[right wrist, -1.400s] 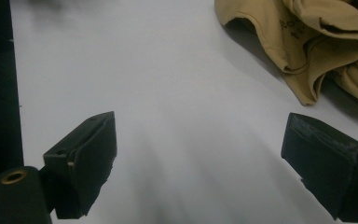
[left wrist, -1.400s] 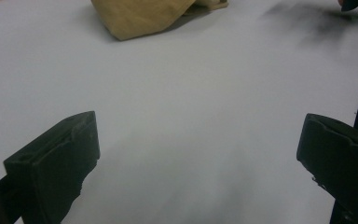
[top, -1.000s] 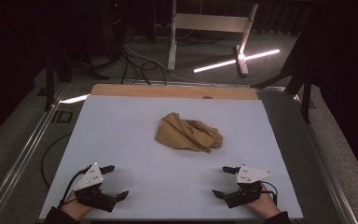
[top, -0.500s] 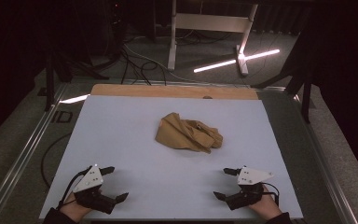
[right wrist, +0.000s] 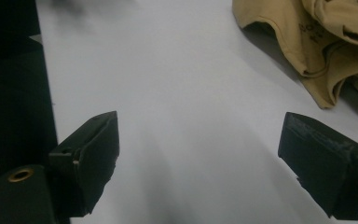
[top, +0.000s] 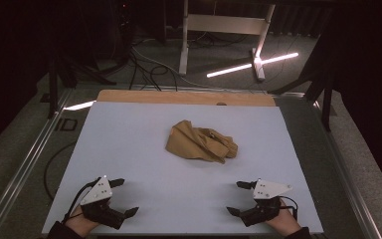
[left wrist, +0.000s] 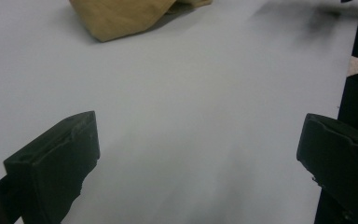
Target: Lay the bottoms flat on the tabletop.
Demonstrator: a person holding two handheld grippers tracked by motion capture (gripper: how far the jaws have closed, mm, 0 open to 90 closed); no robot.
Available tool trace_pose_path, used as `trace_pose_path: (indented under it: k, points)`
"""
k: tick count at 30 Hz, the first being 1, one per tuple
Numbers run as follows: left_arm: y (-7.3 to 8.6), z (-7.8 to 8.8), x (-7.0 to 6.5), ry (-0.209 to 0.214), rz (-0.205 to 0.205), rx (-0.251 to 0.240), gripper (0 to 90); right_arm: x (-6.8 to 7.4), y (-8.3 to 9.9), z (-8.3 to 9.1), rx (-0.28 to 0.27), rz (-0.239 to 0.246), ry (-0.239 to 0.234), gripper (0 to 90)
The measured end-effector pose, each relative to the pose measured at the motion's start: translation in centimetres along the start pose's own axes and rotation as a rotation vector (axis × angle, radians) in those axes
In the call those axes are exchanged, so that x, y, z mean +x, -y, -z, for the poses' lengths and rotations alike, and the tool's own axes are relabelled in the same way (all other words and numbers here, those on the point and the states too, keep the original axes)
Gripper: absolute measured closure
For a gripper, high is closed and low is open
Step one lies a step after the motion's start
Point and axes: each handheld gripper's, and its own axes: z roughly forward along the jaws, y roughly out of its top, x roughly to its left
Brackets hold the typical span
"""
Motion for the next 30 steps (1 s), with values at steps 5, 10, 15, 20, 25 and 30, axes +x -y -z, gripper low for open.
trace_pose_path:
  k: [5,10,15,20,25,30]
  points:
    - [-1.5,-0.2,-0.2,0.004,-0.025,-0.01,0.0,0.3,-0.8,0.4,-0.023,0.002,-0.019,12.6]
    - [-2.9,-0.3,-0.3,0.011,-0.067,0.0,0.0,0.5,-2.3,1.1,-0.033,0.027,-0.01,13.0]
    - [-4.4,-0.3,-0.2,0.025,-0.077,-0.007,0.0,0.2,-3.6,1.9,-0.059,0.048,0.0,13.2]
    - [-6.0,0.0,0.0,0.039,-0.085,-0.03,0.0,-0.2,-4.7,2.5,-0.084,0.062,0.021,13.8]
    - [-8.0,0.0,0.7,0.028,-0.093,-0.042,0.1,-0.9,-6.3,2.6,-0.095,0.086,0.05,14.2]
    - [-9.3,-1.2,1.0,0.03,-0.079,-0.046,0.1,-1.9,-7.2,2.3,-0.113,0.074,0.068,15.0]
